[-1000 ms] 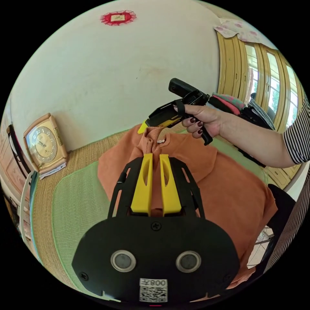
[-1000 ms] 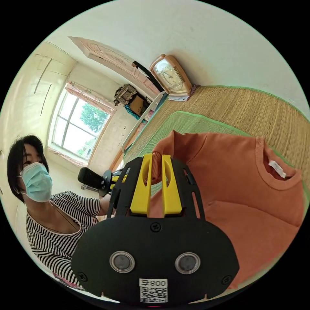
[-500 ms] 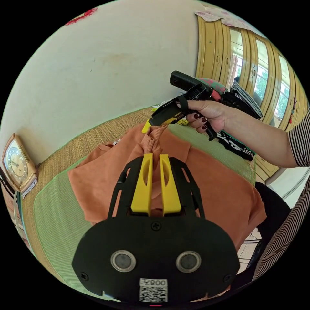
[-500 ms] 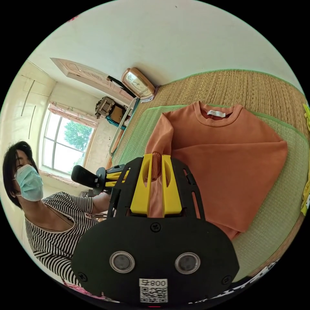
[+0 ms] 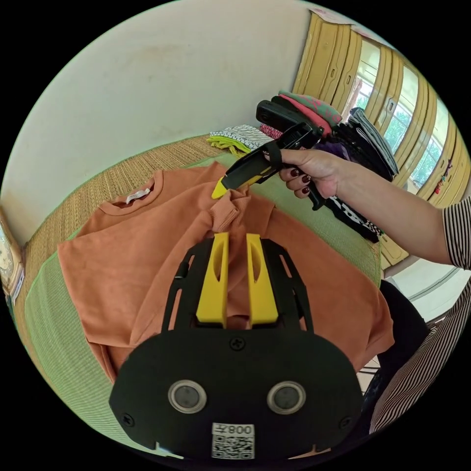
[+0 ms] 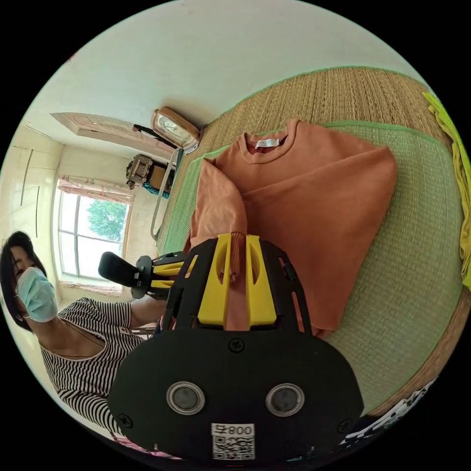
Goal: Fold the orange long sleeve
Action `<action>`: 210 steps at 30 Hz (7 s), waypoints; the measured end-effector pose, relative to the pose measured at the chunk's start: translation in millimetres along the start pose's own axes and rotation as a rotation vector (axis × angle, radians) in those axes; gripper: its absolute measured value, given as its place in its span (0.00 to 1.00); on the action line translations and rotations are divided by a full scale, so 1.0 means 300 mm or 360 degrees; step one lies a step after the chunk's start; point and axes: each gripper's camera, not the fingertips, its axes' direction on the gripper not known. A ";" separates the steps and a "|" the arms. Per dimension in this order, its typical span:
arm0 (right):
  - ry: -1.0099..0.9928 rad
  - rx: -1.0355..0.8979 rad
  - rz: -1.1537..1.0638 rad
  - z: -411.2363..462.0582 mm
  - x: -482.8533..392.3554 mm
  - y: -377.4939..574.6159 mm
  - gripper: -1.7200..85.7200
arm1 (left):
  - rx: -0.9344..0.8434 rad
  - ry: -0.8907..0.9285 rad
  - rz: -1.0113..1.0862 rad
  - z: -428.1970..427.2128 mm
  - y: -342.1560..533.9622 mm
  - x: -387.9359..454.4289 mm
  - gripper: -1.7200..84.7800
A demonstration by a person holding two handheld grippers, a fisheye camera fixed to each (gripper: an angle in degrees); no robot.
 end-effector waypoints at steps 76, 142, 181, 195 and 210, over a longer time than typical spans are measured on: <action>0.0446 -0.0133 -0.0570 0.801 -0.352 -0.832 0.13 | 0.1043 0.0862 -0.1498 -0.387 1.128 -1.360 0.04; 0.0729 -0.0275 -0.0815 1.324 -0.758 -0.843 0.02 | 0.0567 0.0300 -0.1350 -0.368 0.864 -1.211 0.02; 0.0874 -0.0342 -0.0852 1.098 -0.880 -0.182 0.02 | 0.0298 0.0093 -0.1172 -0.221 0.593 -1.006 0.02; 0.0231 0.0128 -0.0160 0.359 -0.518 0.456 0.03 | 0.0407 0.0351 -0.1275 -0.193 0.612 -0.933 0.04; 0.0161 0.0454 0.0077 -0.067 -0.263 0.638 0.12 | 0.0054 0.0236 -0.0427 -0.085 0.199 -0.411 0.13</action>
